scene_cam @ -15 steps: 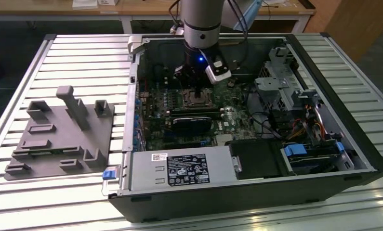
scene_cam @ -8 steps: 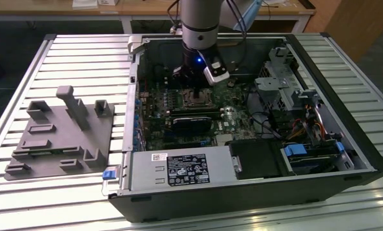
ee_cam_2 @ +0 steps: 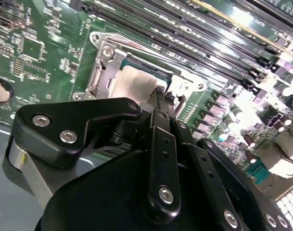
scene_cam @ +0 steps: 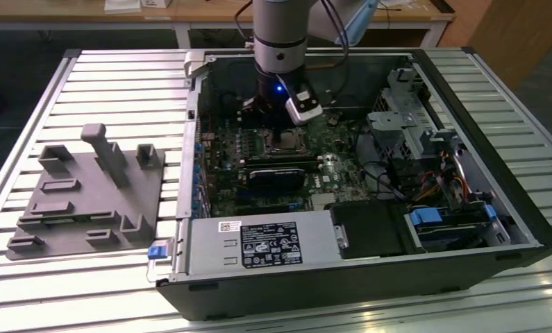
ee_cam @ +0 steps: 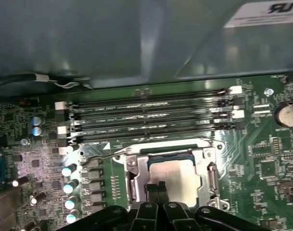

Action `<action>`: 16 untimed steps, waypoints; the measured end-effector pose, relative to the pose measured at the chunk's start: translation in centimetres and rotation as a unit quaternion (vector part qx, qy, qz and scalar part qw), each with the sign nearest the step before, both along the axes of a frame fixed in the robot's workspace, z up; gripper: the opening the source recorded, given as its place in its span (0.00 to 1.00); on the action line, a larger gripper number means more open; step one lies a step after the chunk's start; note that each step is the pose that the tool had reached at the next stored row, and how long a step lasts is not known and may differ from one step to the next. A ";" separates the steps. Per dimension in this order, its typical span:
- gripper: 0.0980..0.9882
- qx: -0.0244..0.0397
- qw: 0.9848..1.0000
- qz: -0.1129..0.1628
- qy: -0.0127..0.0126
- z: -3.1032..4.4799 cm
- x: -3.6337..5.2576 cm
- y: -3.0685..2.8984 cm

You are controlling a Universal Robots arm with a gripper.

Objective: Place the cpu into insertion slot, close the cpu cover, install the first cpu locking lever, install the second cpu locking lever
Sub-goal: 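Close the cpu cover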

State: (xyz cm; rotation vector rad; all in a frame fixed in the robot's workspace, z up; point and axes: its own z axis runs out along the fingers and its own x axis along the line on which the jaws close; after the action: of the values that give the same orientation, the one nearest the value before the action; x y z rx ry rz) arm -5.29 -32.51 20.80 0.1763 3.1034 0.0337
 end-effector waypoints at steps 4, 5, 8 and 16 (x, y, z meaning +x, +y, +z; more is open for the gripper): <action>0.01 0.000 1.000 0.000 0.000 -0.09 -0.45 0.00; 0.01 0.001 1.000 0.000 0.000 -0.10 -0.60 0.00; 0.01 0.001 1.000 0.002 0.000 -0.15 -0.98 0.01; 0.01 0.005 1.000 0.028 0.000 -0.38 -1.02 0.00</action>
State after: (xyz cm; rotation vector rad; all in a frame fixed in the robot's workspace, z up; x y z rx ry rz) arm -6.31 -32.51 20.41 0.0885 3.1080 0.0515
